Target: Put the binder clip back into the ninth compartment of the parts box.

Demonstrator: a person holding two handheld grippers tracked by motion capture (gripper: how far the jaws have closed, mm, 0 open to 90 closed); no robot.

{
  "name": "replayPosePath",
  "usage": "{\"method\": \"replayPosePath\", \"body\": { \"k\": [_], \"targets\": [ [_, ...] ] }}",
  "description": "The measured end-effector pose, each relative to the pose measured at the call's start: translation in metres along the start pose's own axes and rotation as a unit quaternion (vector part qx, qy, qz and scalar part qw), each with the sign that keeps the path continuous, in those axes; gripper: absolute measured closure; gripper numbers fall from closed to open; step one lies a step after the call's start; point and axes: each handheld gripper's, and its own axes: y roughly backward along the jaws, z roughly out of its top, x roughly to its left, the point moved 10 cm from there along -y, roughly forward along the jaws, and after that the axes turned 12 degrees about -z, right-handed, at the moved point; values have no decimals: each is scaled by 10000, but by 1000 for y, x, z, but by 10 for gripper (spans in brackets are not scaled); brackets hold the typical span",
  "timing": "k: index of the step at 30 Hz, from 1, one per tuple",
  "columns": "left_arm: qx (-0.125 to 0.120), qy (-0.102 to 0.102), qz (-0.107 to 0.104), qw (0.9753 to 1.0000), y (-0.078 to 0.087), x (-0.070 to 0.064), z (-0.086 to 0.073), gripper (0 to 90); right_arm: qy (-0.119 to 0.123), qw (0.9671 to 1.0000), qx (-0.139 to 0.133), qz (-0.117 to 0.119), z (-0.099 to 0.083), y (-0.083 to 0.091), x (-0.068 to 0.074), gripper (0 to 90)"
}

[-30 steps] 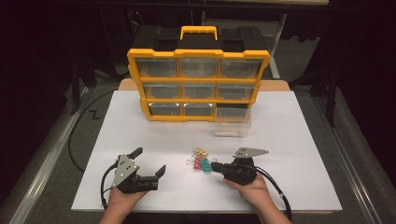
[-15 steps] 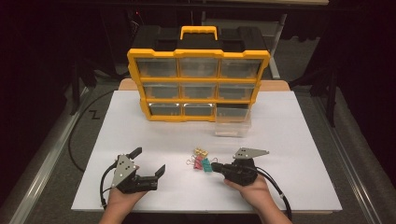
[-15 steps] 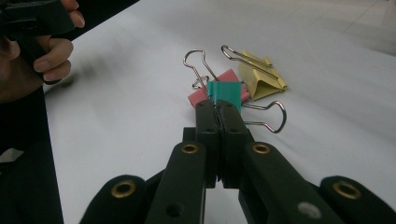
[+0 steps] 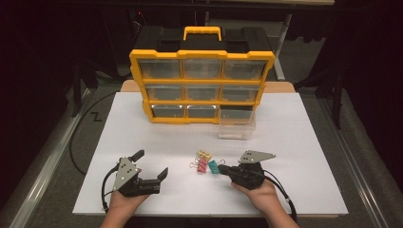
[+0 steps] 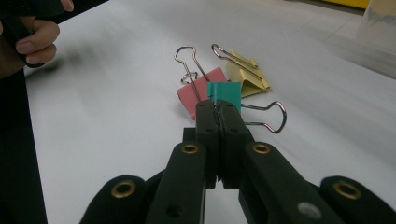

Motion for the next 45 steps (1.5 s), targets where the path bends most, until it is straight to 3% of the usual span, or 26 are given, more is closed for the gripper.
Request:
{"method": "replayPosePath", "body": {
  "k": [13,32,45],
  "targets": [
    [-5,-31,-10,10000,1,-1,1,6,351,9990,42,-270,-1,10,-11,900],
    [33,-69,-34,10000,-2,0,-1,6,210,9973,-53,-706,-3,35,-47,900],
    [-3,-65,-108,9999,-3,-1,0,6,275,9955,81,-901,-8,38,-57,900]
  ]
}}
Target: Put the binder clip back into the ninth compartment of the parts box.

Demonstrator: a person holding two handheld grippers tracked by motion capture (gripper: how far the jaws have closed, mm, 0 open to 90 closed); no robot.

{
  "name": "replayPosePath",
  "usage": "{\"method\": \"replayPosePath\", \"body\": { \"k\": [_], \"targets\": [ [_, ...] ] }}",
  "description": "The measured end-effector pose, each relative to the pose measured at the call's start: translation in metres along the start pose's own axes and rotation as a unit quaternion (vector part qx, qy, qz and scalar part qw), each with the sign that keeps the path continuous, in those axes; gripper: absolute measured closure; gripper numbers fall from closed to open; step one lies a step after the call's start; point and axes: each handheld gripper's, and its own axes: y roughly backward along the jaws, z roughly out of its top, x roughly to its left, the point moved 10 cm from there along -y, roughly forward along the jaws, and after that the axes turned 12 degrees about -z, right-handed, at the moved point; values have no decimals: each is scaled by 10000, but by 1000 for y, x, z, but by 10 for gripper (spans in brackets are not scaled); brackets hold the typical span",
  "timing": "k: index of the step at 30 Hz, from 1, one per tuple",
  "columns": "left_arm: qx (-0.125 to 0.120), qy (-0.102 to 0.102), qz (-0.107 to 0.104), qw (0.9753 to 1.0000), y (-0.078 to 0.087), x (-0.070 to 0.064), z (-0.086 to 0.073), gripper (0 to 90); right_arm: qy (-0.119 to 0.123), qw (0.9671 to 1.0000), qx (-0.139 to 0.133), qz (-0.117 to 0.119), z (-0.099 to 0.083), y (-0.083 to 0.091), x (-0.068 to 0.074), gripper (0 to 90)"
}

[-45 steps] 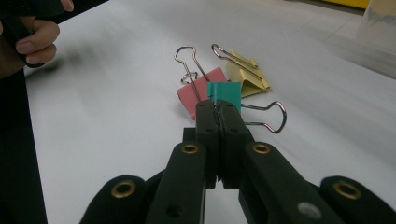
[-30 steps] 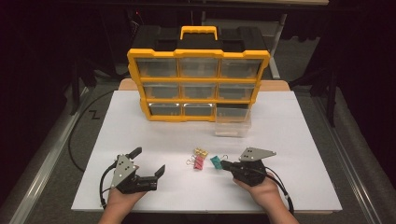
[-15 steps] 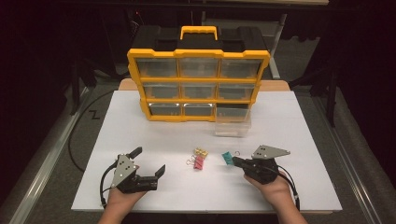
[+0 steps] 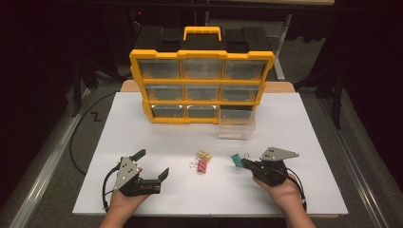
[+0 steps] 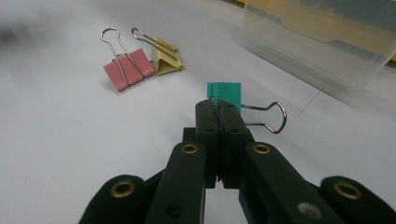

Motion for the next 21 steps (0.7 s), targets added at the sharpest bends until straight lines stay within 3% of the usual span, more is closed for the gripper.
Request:
{"method": "replayPosePath", "body": {
  "k": [5,12,21],
  "targets": [
    [-10,29,-20,10000,-2,1,0,6,157,9998,81,-36,2,3,-3,900],
    [14,-31,-101,9999,-6,-2,0,6,424,9981,430,-131,2,5,-11,900],
    [-28,-10,-120,9999,-3,-4,2,6,706,9935,889,-123,-2,5,-15,900]
  ]
}}
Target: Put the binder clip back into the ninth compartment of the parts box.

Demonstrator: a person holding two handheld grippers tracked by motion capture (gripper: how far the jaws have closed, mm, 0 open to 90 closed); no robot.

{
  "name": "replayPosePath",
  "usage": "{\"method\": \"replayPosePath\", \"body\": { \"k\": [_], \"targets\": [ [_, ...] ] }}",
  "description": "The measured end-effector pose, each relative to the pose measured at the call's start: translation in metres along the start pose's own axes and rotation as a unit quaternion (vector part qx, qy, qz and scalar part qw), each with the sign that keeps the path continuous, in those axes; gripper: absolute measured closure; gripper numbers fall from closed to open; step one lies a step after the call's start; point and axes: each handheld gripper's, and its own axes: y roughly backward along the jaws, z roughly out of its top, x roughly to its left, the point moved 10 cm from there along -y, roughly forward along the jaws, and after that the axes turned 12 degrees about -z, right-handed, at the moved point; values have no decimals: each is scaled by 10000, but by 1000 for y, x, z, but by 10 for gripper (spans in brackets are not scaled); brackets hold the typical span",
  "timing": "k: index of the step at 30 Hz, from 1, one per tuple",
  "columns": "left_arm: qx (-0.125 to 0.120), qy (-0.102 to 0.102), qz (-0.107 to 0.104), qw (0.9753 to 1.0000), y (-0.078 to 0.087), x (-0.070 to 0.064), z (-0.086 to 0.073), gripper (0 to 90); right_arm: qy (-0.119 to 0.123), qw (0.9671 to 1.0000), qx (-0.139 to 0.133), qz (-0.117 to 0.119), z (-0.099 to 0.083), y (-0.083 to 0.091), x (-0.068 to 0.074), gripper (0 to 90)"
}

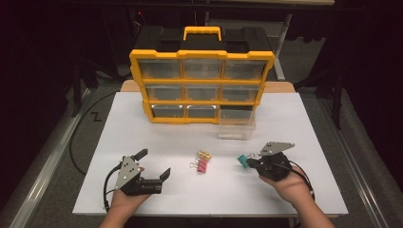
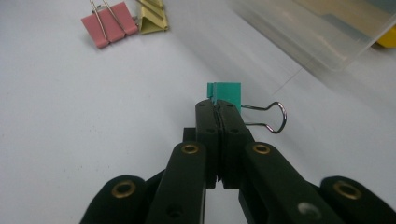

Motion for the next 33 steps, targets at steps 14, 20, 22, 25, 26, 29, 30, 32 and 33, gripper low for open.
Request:
{"method": "replayPosePath", "body": {
  "k": [14,20,22,25,26,29,30,32,33],
  "targets": [
    [34,2,-17,10000,-1,-1,-2,6,307,9970,607,380,3,6,-2,900],
    [44,-4,-29,10000,-1,-2,-2,6,351,9944,837,545,4,6,-2,900],
    [41,-7,-24,10000,-1,-2,-2,6,399,9933,908,586,4,7,-2,900],
    [45,-10,-26,10000,-2,-2,-2,6,390,9924,917,724,8,8,-1,900],
    [44,-8,-28,10000,-2,-2,-2,6,404,9921,932,740,9,8,-1,900],
    [30,-3,-30,10000,-2,-2,-2,6,460,9904,1024,805,11,9,-1,900],
    [23,-6,-28,10000,-2,-2,-1,6,544,9897,1026,836,13,10,-2,900],
    [25,-3,-24,10000,-2,-2,-1,6,577,9888,1090,839,15,11,-2,900],
    [28,-1,-24,10000,-2,-2,-2,6,626,9881,1131,829,16,12,-3,900]
  ]
}}
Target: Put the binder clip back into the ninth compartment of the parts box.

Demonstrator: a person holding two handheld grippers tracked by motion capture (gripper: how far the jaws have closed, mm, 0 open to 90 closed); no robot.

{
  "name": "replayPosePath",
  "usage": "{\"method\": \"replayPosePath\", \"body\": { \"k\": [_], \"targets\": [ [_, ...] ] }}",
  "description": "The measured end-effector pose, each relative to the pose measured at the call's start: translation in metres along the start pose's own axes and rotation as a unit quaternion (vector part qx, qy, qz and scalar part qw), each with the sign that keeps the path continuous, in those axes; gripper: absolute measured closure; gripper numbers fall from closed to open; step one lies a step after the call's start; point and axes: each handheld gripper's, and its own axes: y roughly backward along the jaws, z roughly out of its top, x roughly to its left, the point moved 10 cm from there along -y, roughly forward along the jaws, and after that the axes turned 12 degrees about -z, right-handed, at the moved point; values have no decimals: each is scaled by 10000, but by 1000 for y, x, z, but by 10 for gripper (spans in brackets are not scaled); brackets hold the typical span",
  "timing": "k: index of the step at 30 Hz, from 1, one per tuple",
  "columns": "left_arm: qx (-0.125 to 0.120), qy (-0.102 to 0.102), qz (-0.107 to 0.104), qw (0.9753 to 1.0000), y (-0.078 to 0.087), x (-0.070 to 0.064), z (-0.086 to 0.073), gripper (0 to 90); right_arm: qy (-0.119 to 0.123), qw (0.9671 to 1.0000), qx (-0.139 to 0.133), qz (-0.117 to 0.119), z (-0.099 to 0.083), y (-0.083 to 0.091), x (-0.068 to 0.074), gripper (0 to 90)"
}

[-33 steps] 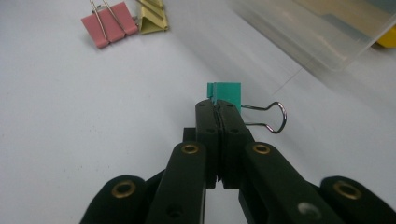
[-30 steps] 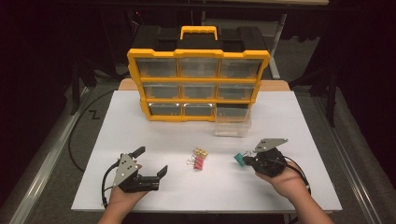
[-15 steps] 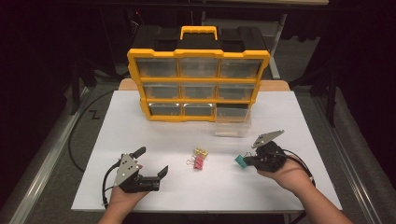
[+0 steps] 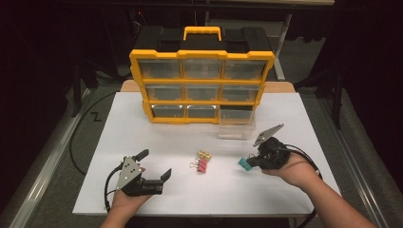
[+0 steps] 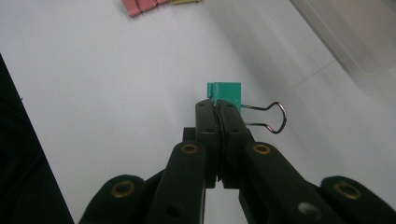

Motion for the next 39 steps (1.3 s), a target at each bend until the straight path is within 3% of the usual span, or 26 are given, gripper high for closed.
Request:
{"method": "replayPosePath", "body": {
  "k": [8,18,30,39],
  "targets": [
    [-3,-3,9,10000,0,0,0,6,167,9994,289,123,10,9,-4,900],
    [-9,-10,17,10000,0,1,0,6,375,9978,530,115,23,19,-13,900],
    [-1,-11,18,10000,0,1,0,6,432,9964,689,226,42,35,-22,900],
    [-13,-6,17,10000,-1,1,0,6,469,9963,692,184,58,42,-30,900]
  ]
}}
